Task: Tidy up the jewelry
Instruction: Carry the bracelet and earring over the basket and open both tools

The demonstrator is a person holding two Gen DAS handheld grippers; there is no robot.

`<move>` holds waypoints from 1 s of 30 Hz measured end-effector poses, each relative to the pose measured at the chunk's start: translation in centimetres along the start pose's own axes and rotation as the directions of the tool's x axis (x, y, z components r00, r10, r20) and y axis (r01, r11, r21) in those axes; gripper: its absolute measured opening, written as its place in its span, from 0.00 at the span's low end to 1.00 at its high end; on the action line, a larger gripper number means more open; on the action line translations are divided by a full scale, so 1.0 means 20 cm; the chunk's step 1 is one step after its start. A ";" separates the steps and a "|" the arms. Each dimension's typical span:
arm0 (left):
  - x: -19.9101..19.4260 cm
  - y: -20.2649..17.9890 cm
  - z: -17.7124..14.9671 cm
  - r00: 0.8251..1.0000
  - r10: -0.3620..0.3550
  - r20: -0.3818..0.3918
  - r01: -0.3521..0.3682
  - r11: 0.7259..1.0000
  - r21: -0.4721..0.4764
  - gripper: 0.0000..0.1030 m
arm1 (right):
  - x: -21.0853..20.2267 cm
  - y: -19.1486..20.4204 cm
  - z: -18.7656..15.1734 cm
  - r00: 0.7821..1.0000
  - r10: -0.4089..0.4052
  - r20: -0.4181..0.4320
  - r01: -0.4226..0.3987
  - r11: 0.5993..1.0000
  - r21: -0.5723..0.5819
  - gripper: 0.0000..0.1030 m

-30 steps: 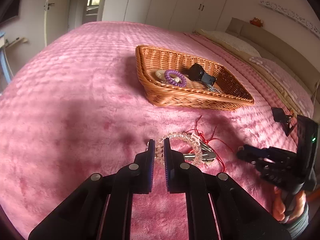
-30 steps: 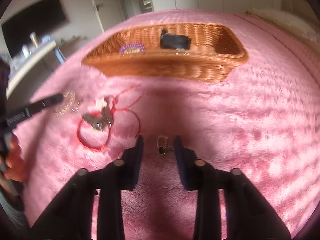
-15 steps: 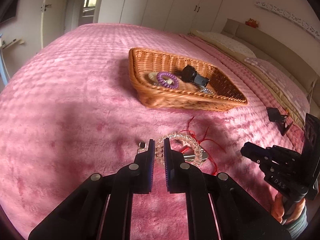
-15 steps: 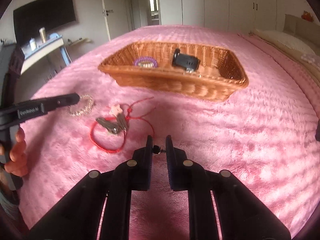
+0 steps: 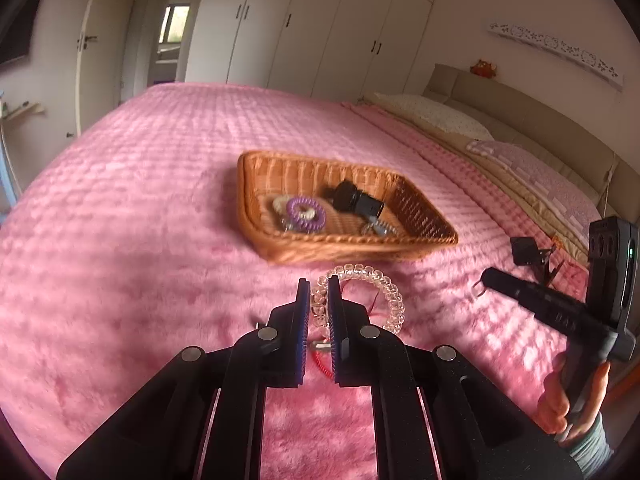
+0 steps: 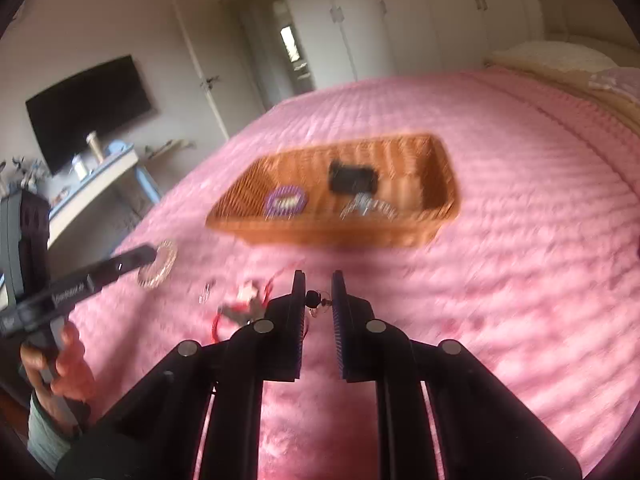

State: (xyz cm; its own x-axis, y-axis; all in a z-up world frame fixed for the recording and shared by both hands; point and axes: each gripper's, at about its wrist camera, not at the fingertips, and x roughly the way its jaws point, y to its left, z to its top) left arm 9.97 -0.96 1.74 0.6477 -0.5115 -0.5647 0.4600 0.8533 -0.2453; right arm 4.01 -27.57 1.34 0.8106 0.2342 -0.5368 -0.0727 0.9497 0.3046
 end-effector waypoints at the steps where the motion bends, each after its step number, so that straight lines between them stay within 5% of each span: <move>1: -0.01 -0.01 0.03 1.000 0.007 0.009 -0.007 1.000 0.009 0.07 | -0.01 0.00 0.04 1.000 -0.004 0.016 0.004 1.000 -0.002 0.11; 10: 0.06 -0.05 0.29 0.997 0.047 0.058 -0.049 0.999 0.025 0.07 | 0.11 -0.01 0.35 0.994 -0.066 0.087 0.068 0.997 -0.028 0.11; 15: 0.30 -0.04 0.48 0.992 0.110 0.054 -0.112 0.993 0.036 0.07 | 0.33 -0.05 0.47 0.992 -0.110 0.065 0.111 0.994 -0.022 0.11; 25: 0.79 0.04 0.60 0.982 0.189 -0.026 -0.188 0.981 0.048 0.07 | 0.84 -0.25 0.50 0.954 -0.242 -0.178 0.238 0.970 -0.045 0.11; 30: 0.92 0.05 0.57 0.982 0.171 -0.081 -0.166 0.984 0.057 0.07 | 0.93 -0.25 0.45 0.933 -0.287 -0.215 0.272 0.957 -0.096 0.11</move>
State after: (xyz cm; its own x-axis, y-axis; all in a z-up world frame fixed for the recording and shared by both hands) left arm 29.29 -10.74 0.02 0.6656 -0.3485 -0.6599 0.3797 0.9194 -0.1026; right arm 24.69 -29.81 -3.01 0.6528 -0.0096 -0.7575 0.0954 0.9930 0.0696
